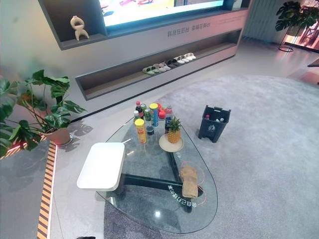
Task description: Wipe the table with a cloth and put it in the basket.
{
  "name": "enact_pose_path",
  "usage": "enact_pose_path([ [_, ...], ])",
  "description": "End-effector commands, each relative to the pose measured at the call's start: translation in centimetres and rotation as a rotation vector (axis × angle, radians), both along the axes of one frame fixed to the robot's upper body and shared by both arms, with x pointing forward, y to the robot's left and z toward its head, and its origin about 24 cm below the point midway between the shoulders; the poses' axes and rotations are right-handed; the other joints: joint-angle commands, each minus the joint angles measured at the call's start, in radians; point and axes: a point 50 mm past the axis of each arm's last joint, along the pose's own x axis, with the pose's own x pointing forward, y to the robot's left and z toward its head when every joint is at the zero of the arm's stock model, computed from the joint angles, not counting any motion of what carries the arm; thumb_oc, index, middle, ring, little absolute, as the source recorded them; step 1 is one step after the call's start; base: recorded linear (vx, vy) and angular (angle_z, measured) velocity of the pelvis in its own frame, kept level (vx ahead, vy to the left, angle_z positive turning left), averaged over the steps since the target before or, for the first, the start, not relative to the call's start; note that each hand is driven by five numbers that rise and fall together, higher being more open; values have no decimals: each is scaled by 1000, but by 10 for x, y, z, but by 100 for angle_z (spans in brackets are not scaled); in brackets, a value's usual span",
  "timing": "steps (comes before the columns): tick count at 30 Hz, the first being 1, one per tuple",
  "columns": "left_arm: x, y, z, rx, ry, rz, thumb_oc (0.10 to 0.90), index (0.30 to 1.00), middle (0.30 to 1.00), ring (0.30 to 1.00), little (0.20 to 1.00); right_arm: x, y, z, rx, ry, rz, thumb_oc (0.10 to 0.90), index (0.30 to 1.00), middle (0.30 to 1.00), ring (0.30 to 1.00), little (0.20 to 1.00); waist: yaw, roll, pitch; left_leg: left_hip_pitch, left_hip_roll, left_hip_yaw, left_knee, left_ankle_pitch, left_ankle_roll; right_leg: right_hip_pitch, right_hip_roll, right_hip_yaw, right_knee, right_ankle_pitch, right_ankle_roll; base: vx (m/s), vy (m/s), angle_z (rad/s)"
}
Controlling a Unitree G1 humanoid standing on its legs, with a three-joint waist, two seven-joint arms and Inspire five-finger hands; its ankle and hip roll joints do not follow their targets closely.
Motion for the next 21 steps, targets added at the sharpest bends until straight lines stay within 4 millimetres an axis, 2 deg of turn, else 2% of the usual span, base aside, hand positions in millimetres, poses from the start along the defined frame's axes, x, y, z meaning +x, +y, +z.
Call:
enact_pose_path([
  [1,37,38,20,125,-120,78,800,900,900,900,900,13,-19,11,-84,-4,3,800,900,900,900,900,26,-23,86,14,27,34,6,-76,-30,-47,-49,-33,5,9,38,0,0,0],
  [5,54,44,28,134,-196,120,800,900,900,900,900,26,-22,15,-104,-35,19,800,900,900,900,900,23,-16,130,-37,16,23,6,-63,-27,-103,-50,-17,5,26,36,-98,25,0],
  [9,99,54,51,134,-356,198,800,900,900,900,900,60,-30,28,-153,-126,8,800,900,900,900,900,15,-5,220,-139,1,12,6,-37,-18,-223,-41,20,5,62,24,-216,9,-1],
  [13,142,65,82,84,-530,283,800,900,900,900,900,93,-37,46,-189,-225,28,800,900,900,900,900,14,-7,302,-231,-15,-2,6,-22,-8,-310,-30,31,5,79,12,-178,-34,-3],
  [18,172,67,105,46,-654,331,800,900,900,900,900,129,-39,65,-211,-350,39,800,900,900,900,900,14,-14,370,-311,-21,-13,6,1,-8,-391,-32,29,25,92,9,-139,-29,1],
  [20,184,66,115,45,-702,339,800,900,900,900,900,147,-39,77,-223,-409,41,800,900,900,900,900,19,-19,397,-346,-18,-8,8,23,-11,-449,-31,31,85,77,4,-165,-10,-2],
  [21,190,64,120,45,-729,340,800,900,900,900,900,155,-38,82,-233,-440,39,800,900,900,900,900,20,-22,418,-380,-19,-11,46,25,-13,-482,-31,35,131,64,-2,-161,-30,-3],
])
